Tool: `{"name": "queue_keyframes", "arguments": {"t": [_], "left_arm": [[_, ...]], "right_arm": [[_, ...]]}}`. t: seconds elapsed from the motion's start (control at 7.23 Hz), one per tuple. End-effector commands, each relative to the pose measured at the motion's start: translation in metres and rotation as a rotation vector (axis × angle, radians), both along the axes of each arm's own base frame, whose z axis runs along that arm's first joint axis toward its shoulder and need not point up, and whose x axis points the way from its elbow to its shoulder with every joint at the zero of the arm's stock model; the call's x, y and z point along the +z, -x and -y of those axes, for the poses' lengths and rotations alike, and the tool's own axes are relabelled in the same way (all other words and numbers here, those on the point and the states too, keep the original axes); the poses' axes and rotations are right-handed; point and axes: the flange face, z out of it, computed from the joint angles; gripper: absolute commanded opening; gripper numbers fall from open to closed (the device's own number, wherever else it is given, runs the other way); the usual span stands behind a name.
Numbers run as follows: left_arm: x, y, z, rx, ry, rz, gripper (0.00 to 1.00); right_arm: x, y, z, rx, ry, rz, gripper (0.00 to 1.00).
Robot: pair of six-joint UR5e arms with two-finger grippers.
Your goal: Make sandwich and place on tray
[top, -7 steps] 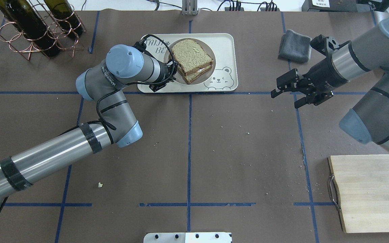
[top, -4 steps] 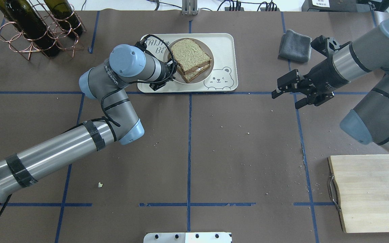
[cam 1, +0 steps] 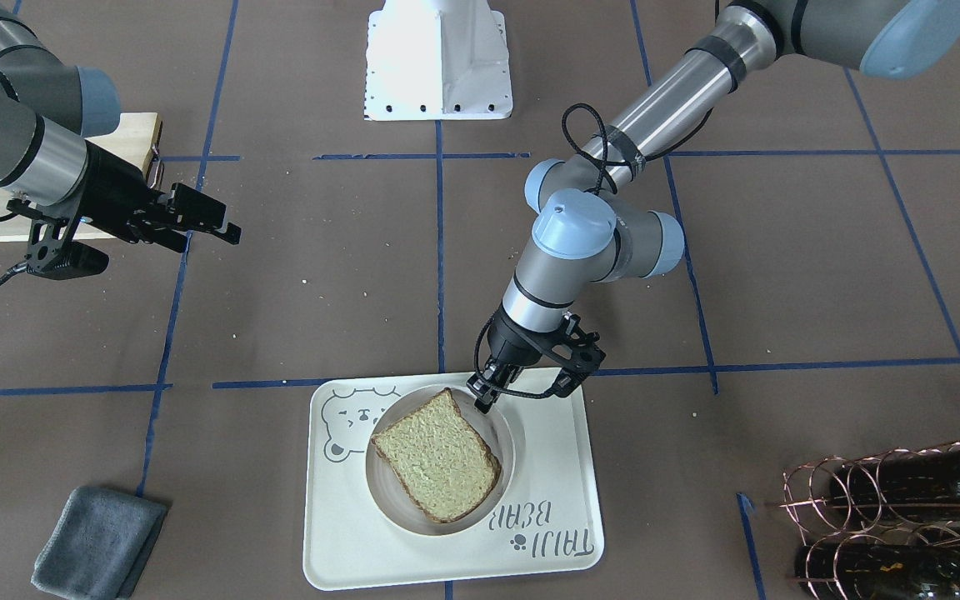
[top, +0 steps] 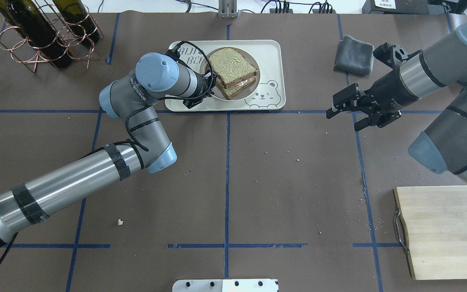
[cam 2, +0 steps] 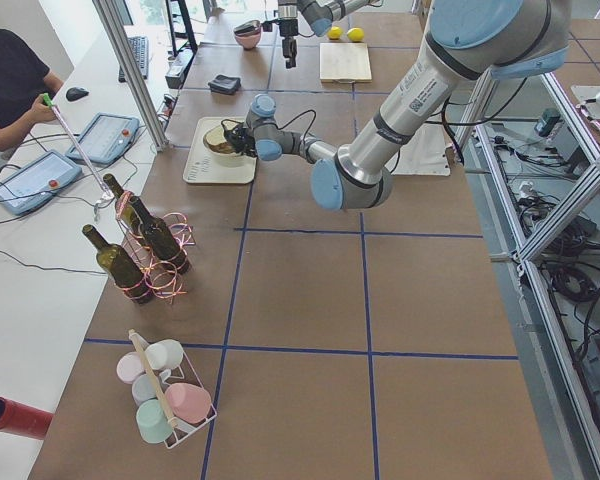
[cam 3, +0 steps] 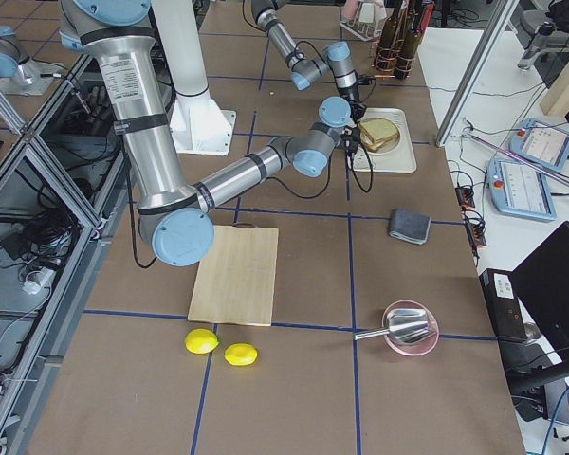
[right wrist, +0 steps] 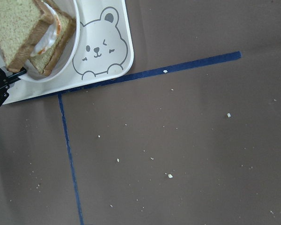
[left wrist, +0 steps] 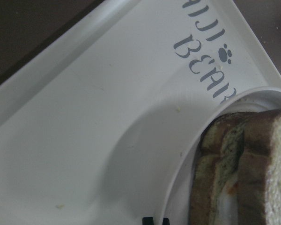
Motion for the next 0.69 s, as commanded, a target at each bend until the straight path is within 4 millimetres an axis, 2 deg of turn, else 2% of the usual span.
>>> {"name": "queue_keyframes", "arguments": {"t": [0.0,0.14,0.28,0.42,0.55], "left_arm": [[0.001,0.001,-0.003,0.009,-0.012,0.004,0.46],[-0.007,0.008,-0.004,0.019,-0.048,0.001,0.46],[0.004,0.029,-0.017,0.026,-0.072,-0.006,0.45],[0.028,0.054,-0.036,0.063,-0.123,0.015,0.45],[0.056,0.092,-0.05,0.164,-0.159,0.055,0.44]], "right_arm": [[0.001,0.0,0.0,0.0,0.002,-0.002,1.0],[0.002,0.0,0.0,-0.001,0.004,-0.002,1.0],[0.004,0.0,0.001,0.002,0.007,-0.005,1.0],[0.006,-0.013,0.008,0.024,0.009,-0.01,1.0],[0.012,-0.023,0.014,0.035,-0.01,-0.017,1.0]]}}
